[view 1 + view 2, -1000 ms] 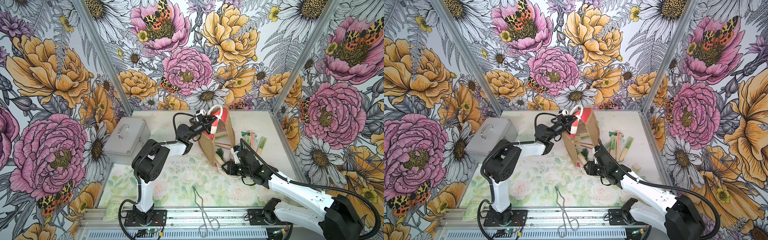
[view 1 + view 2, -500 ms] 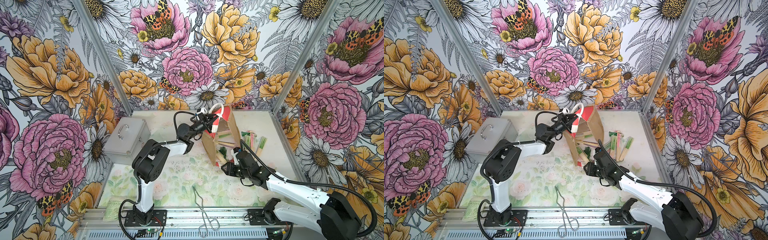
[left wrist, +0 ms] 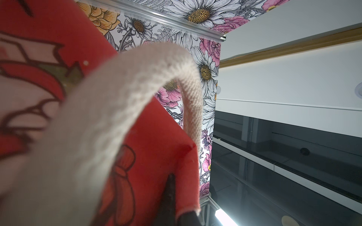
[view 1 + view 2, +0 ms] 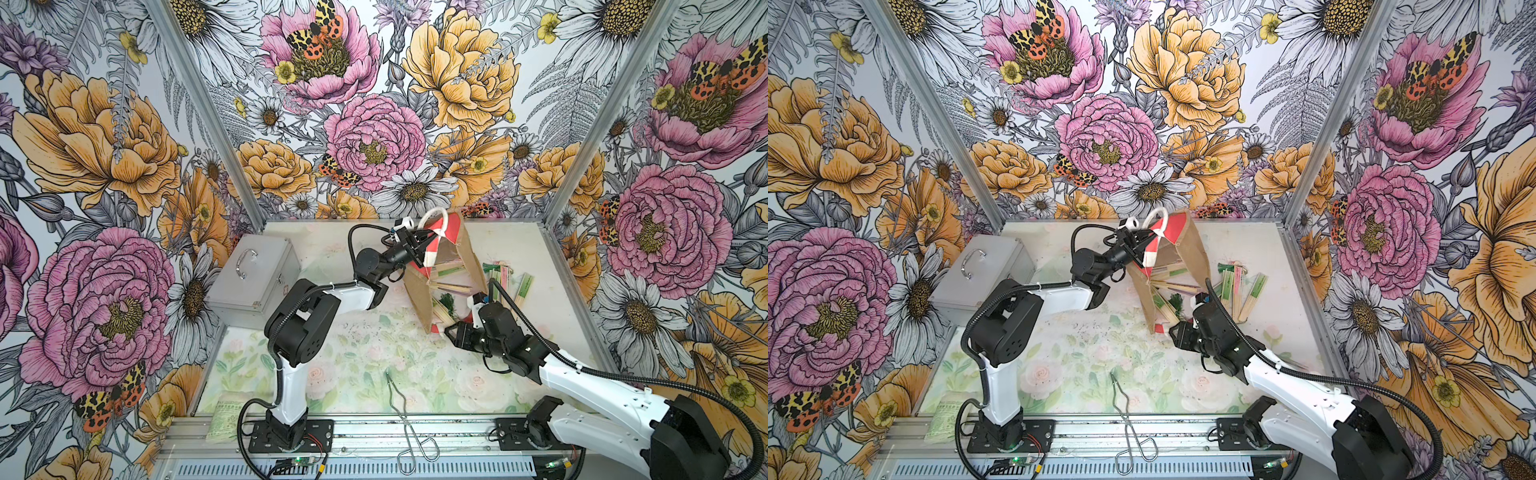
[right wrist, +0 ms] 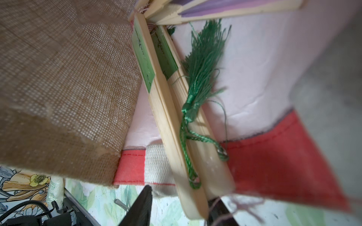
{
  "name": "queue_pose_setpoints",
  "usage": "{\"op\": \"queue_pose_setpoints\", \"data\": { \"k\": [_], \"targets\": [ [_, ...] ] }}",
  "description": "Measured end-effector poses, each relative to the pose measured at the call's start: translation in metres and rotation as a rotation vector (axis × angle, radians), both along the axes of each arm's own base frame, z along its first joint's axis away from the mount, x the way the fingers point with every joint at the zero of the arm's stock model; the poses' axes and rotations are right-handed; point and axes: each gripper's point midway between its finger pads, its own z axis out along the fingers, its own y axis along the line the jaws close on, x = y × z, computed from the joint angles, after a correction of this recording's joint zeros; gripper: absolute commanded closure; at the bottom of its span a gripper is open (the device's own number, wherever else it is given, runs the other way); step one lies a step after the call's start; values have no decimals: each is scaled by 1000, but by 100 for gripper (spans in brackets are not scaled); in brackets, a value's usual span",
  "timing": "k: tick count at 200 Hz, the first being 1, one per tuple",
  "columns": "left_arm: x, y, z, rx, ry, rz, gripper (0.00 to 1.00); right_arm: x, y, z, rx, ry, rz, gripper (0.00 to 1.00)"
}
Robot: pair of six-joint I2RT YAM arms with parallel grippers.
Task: Take out the folding fans from the tote bags
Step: Pick up the folding fan from the canvas bag.
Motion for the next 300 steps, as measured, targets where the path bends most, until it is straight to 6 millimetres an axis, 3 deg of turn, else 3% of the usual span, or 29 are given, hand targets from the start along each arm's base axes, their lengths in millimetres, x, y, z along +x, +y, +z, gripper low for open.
{"op": "queue_pose_setpoints", "data": {
  "k": [75, 194, 300],
  "targets": [
    [-4, -13, -14, 12, 23, -20, 100, 13, -1, 11, 63, -27, -36, 61],
    [-7, -21, -25, 20, 34, -35, 100, 25, -2, 7, 120, -7, -77, 74],
    [-10, -26, -39, 27, 50, -40, 100, 21, 0, 17, 164, 0, -85, 73]
  ]
}}
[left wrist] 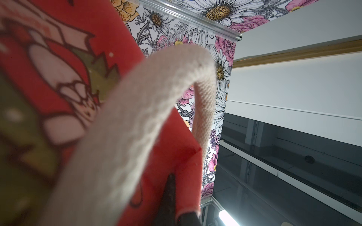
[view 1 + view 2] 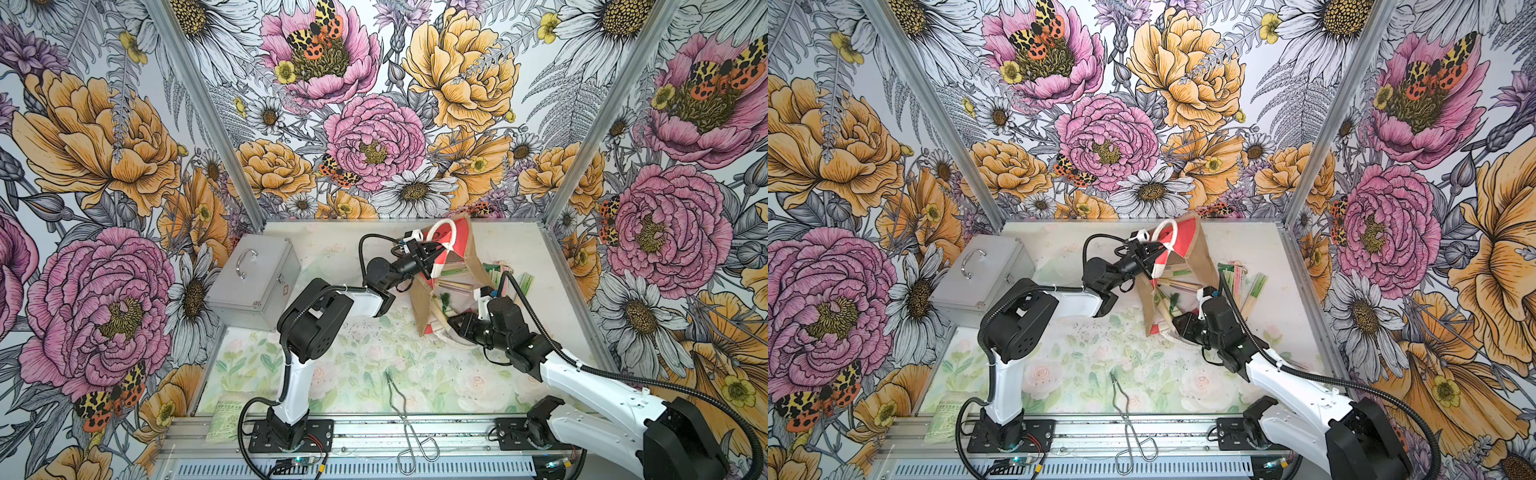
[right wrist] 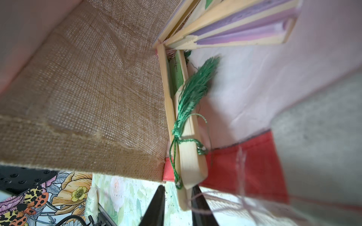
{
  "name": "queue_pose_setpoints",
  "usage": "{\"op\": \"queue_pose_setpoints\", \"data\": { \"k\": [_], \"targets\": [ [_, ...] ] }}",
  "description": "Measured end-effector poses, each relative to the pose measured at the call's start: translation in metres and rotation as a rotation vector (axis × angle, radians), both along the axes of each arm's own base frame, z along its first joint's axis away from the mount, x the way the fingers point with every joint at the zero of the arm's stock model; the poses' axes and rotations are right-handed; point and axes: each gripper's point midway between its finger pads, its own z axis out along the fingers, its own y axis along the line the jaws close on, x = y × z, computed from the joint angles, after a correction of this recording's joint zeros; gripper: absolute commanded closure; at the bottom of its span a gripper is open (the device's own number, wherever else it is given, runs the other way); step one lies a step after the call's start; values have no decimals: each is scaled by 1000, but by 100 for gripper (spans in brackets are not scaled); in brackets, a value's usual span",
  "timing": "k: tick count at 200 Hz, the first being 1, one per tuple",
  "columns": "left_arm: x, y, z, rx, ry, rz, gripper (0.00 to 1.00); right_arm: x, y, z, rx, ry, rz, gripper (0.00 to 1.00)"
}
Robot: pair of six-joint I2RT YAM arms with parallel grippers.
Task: Take out the folding fans from the tote bags
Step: Pick up the folding fan from the canvas bag.
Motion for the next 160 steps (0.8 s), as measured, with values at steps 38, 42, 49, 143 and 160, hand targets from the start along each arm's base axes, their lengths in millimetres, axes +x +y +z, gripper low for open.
{"op": "queue_pose_setpoints", "data": {
  "k": [38, 42, 49, 143, 160],
  "targets": [
    [0, 0, -1, 1, 2, 0, 100, 2, 2, 2, 2, 6, 1, 72],
    [0, 0, -1, 3, 3, 0, 100, 3, 3, 1, 0, 7, 2, 71],
    [0, 0, -1, 3, 4, 0, 100, 3, 4, 0, -3, 12, 5, 70],
    [0, 0, -2, 4, 5, 0, 100, 16, -4, -34, -271, 66, -9, 59],
    [0, 0, -4, 7, 9, 0, 100, 18, -12, -40, -326, 70, -22, 61]
  ]
}}
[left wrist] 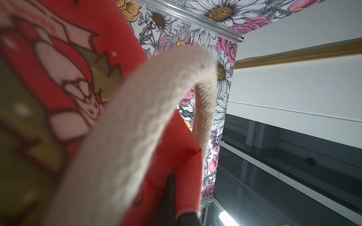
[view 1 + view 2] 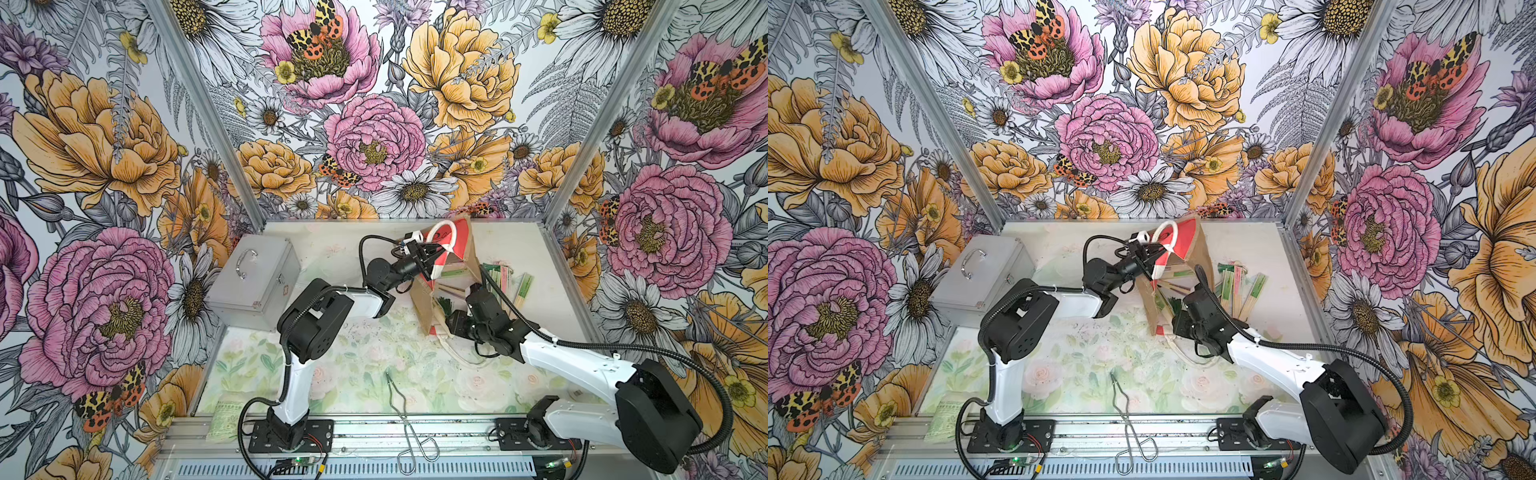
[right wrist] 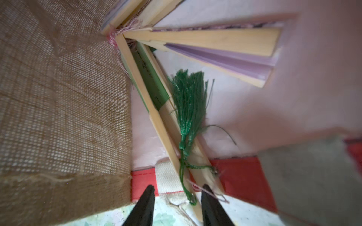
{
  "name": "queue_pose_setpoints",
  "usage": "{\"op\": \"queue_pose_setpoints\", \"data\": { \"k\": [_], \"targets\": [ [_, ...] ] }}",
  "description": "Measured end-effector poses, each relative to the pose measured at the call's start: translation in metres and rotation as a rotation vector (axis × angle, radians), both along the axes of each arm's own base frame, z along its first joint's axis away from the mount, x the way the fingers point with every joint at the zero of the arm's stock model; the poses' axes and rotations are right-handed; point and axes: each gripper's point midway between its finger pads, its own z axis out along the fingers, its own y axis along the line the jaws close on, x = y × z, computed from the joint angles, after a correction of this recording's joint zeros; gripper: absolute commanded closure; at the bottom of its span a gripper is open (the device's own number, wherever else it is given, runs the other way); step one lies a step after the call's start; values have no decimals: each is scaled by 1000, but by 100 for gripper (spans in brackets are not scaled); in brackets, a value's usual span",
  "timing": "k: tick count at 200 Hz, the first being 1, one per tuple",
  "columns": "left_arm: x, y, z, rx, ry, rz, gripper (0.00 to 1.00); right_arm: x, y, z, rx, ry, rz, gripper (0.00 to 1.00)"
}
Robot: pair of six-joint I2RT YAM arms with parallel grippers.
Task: Take out the folding fans from the tote bags
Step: Pick up the folding fan from the canvas bag.
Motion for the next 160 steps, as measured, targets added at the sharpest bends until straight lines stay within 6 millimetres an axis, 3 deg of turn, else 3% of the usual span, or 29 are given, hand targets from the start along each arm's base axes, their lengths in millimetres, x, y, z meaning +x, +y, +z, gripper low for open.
{"op": "queue_pose_setpoints", "data": {
  "k": [160],
  "targets": [
    [-4, -4, 0, 2, 2, -10, 100, 6, 30, -47, -142, 63, 166, 64]
  ]
}}
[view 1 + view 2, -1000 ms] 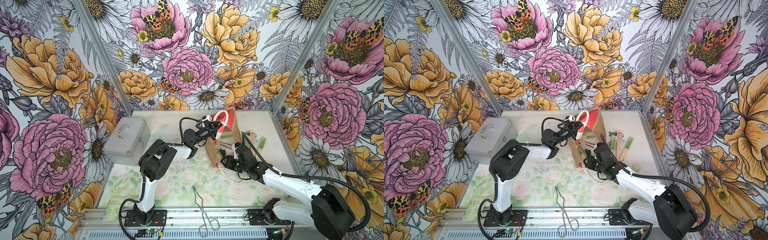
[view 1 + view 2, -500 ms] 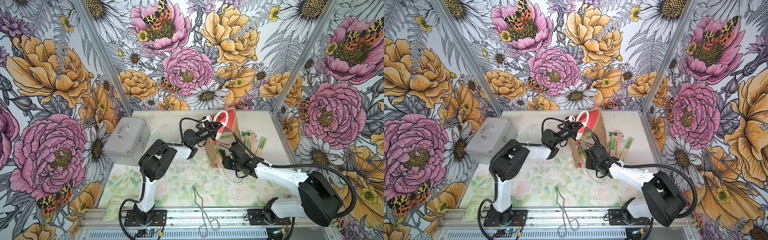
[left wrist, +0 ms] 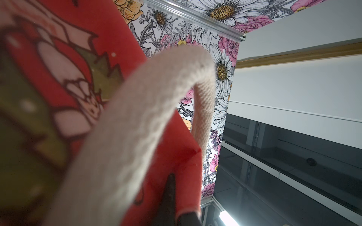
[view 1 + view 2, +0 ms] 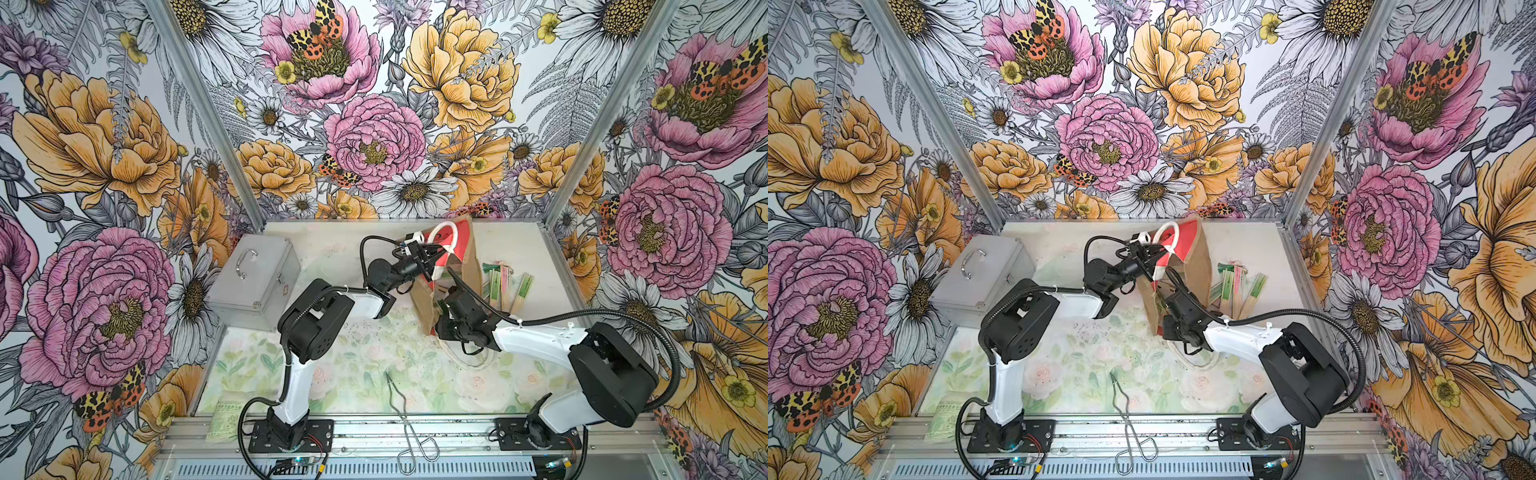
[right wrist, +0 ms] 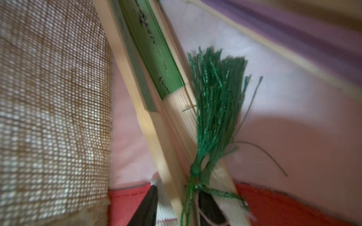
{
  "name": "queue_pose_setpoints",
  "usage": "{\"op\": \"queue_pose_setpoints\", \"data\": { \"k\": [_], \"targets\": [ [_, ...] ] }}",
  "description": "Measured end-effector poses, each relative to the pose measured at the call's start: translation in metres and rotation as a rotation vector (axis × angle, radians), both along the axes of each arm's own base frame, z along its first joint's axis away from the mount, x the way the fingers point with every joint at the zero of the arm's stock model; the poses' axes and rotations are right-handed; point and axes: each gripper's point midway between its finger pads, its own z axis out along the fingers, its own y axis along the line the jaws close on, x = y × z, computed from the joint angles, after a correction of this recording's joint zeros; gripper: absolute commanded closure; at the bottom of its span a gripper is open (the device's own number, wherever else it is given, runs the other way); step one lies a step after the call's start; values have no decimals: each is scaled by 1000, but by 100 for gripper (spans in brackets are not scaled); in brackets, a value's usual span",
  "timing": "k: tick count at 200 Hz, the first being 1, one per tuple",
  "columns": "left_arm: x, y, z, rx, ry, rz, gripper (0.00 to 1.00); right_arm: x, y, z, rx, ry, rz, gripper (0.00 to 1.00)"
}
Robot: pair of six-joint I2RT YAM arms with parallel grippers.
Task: Take out the folding fans from the tote bags
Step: Pick up the folding fan from the canvas bag.
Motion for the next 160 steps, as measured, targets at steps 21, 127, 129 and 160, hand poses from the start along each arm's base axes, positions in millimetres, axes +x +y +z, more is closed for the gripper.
{"op": "queue_pose_setpoints", "data": {
  "k": [21, 127, 129, 160],
  "targets": [
    [-1, -2, -2, 6, 7, -3, 100, 4, 4, -7, -9, 1, 6, 74],
    [4, 7, -7, 9, 13, 16, 100, 0, 12, 18, 48, -52, 52, 100],
    [5, 8, -9, 11, 15, 18, 100, 0, 13, 20, 53, -55, 55, 100],
    [17, 33, -34, 49, 65, 69, 100, -3, 21, 78, 250, -118, 104, 100]
  ]
}}
